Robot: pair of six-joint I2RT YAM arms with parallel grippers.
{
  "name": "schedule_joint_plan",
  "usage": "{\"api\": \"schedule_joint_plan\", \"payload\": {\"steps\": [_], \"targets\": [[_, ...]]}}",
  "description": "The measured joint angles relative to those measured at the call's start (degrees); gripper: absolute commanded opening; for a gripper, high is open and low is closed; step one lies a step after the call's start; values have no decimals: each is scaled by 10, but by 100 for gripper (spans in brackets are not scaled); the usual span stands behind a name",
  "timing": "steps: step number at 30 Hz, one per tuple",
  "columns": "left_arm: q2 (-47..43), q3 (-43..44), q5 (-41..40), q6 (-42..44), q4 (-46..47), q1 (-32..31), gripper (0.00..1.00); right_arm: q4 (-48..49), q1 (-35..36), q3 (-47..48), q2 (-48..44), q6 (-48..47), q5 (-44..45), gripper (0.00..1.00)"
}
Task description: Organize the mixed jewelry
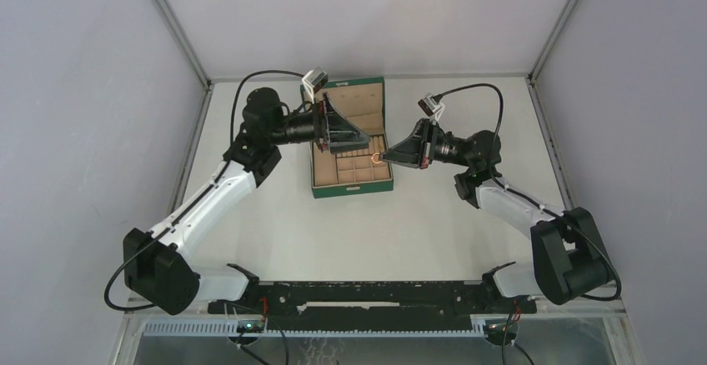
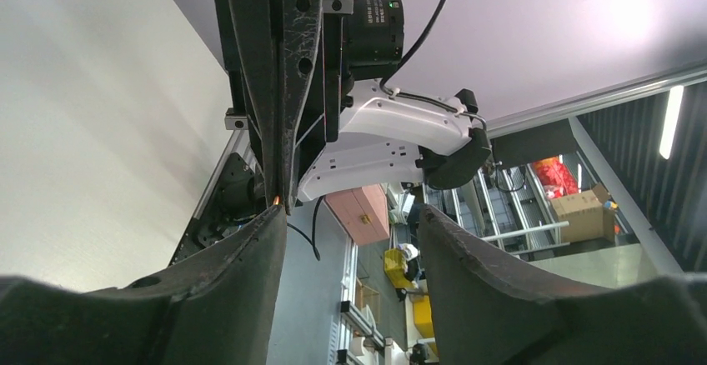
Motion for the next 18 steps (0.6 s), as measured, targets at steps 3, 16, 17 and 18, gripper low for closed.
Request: {"api": "schedule_joint_plan", "payload": {"steps": [3, 16, 17, 18], "targets": [[2, 0, 7, -1, 3, 0, 60, 6, 2, 2, 6, 5, 3, 0], [16, 0, 20, 19, -32, 0, 53, 23, 10, 33, 24, 18, 16, 0], [17, 0, 21, 21, -36, 0, 52, 23, 11, 35, 26, 18, 16, 0], [17, 0, 22, 23, -40, 0, 50, 23, 12, 35, 27, 19, 16, 0]]}}
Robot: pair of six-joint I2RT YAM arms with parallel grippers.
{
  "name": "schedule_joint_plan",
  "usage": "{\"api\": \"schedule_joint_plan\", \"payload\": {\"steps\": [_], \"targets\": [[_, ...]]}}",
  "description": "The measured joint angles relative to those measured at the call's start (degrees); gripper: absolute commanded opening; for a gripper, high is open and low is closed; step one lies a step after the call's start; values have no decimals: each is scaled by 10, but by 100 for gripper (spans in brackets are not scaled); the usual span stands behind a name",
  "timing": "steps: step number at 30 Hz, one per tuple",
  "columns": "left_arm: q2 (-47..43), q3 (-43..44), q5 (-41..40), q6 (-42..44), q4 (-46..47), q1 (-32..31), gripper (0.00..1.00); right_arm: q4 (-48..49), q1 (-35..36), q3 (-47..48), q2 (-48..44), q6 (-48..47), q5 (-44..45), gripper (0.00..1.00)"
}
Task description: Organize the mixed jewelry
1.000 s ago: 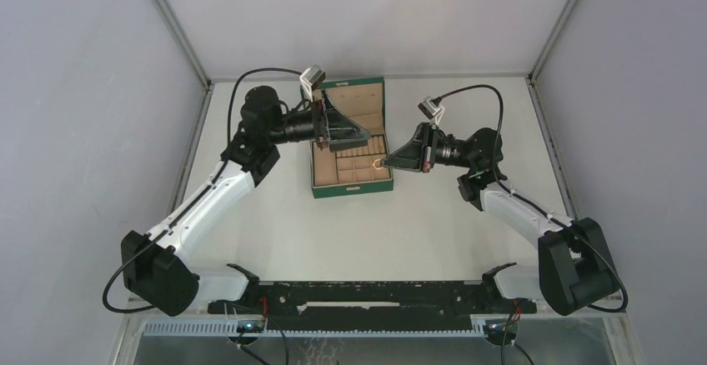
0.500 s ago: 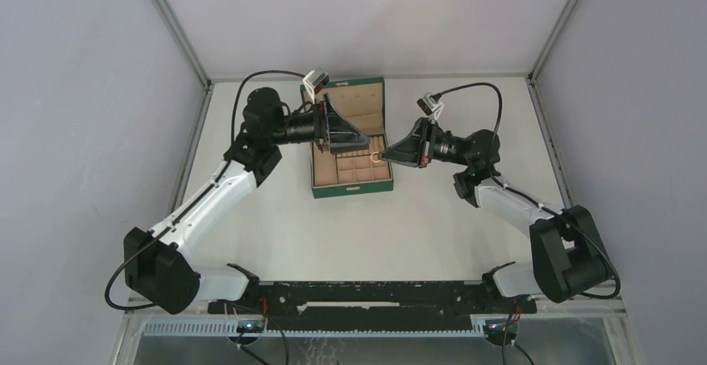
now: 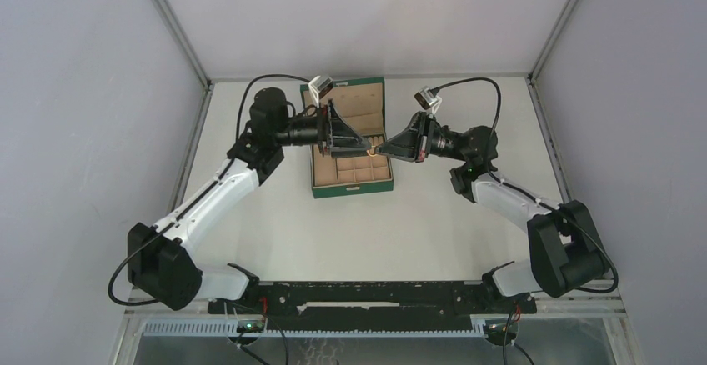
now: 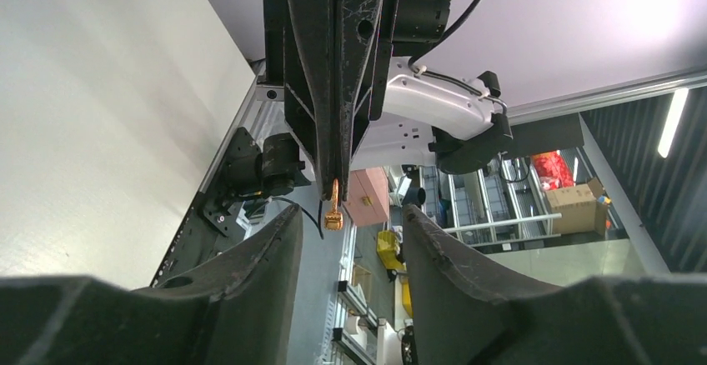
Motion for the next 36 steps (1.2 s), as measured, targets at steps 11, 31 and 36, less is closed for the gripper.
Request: {"api": "schedule_joint_plan", "payload": {"steps": [11, 31, 36], "targets": [[2, 1, 1, 26, -32, 0, 32, -2, 1, 0, 3, -2, 4, 0], [9, 3, 1, 29, -37, -1, 0, -13, 3, 0, 3, -9, 4, 0], [10, 9, -6, 38, -53, -1, 0, -41, 1, 0, 1, -25, 8, 48]]}}
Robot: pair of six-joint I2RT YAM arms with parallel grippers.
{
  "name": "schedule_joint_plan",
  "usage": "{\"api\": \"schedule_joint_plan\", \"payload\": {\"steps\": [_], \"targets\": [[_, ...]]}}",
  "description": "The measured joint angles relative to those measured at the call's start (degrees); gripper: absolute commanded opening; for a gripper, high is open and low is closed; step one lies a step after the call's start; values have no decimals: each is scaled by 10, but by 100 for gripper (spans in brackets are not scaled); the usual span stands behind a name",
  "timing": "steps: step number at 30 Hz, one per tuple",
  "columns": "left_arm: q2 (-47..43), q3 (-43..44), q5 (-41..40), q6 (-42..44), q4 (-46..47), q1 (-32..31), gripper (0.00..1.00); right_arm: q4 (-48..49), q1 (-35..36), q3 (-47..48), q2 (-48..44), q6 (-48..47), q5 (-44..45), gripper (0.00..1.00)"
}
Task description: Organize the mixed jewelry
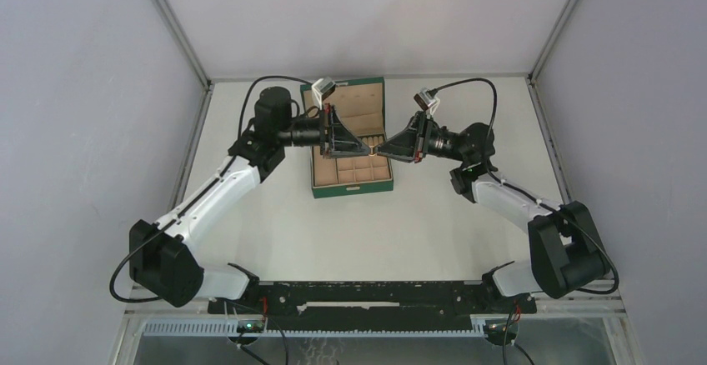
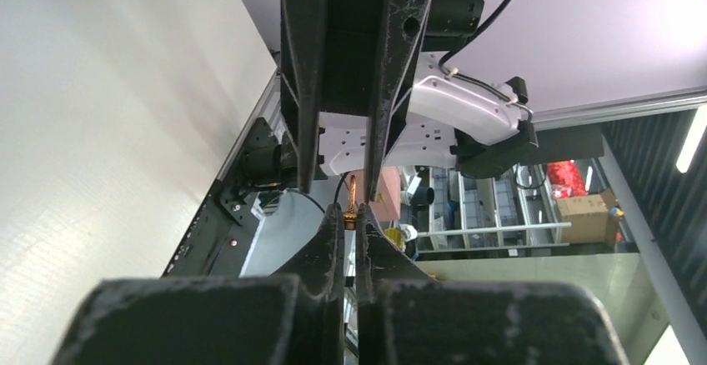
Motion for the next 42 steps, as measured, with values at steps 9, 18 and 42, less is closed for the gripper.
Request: {"api": "schedule_joint_plan", "payload": {"steps": [9, 18, 42], "targets": [[24, 94, -115, 112, -212, 9, 0, -296, -74, 1, -128, -158, 45, 60], [145, 207, -414, 203, -391, -14, 0, -705, -220, 12, -277, -345, 194, 59], [394, 368, -682, 255, -437, -67, 0, -969, -251, 12, -352, -448, 256, 58]]}}
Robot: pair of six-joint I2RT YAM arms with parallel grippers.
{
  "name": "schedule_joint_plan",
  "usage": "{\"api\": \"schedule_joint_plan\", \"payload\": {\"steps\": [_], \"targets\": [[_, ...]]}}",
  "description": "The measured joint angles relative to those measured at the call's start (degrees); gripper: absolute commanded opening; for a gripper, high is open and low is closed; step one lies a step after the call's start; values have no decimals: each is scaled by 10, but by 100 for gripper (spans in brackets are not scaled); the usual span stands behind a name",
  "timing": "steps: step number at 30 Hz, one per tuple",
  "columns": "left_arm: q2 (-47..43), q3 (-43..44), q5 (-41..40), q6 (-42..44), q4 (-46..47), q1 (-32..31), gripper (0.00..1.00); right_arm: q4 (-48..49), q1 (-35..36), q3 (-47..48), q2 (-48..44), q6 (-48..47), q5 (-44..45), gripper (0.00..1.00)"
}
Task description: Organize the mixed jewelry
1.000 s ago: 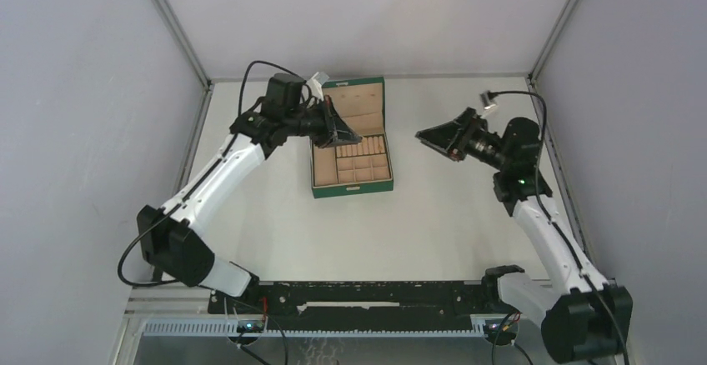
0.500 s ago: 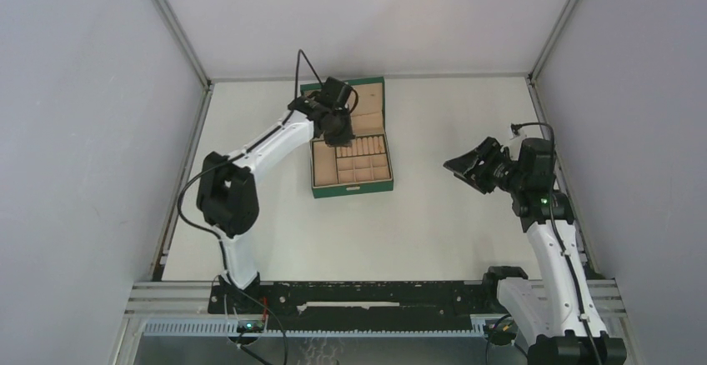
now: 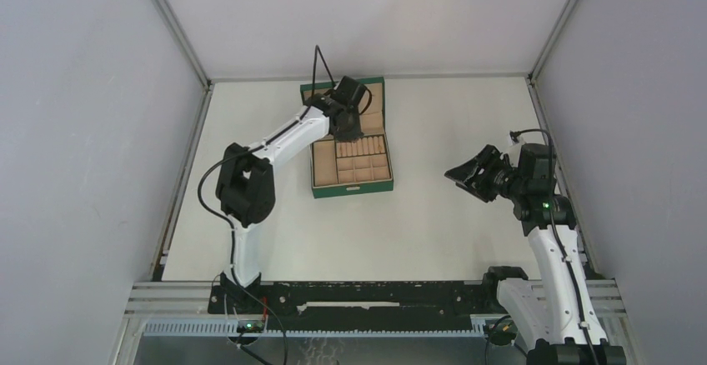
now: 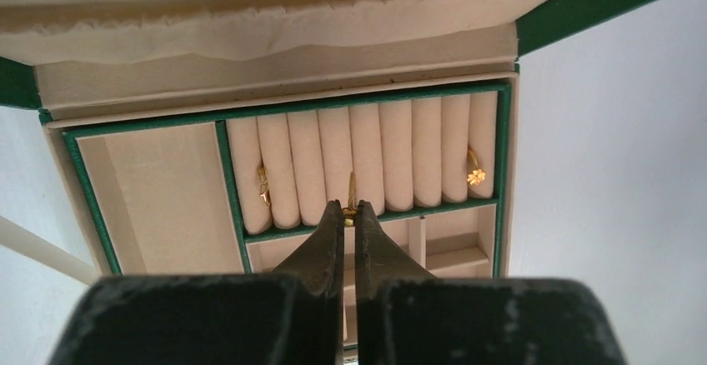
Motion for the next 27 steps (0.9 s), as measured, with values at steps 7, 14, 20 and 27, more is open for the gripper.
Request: {"api": "schedule_joint_plan", "payload": {"steps": [7, 14, 20, 27], "targets": [[23, 6, -17, -4, 0, -9, 0, -4, 0, 0, 0, -4, 2, 58], [42, 6, -31, -14, 1, -22, 0, -4, 0, 0, 0, -7, 2, 58], [47, 6, -40, -21, 4, -22, 0, -5, -1, 0, 0, -8, 2, 58], [52, 6, -48, -31, 7, -22, 0, -5, -1, 0, 0, -9, 2, 57]]}}
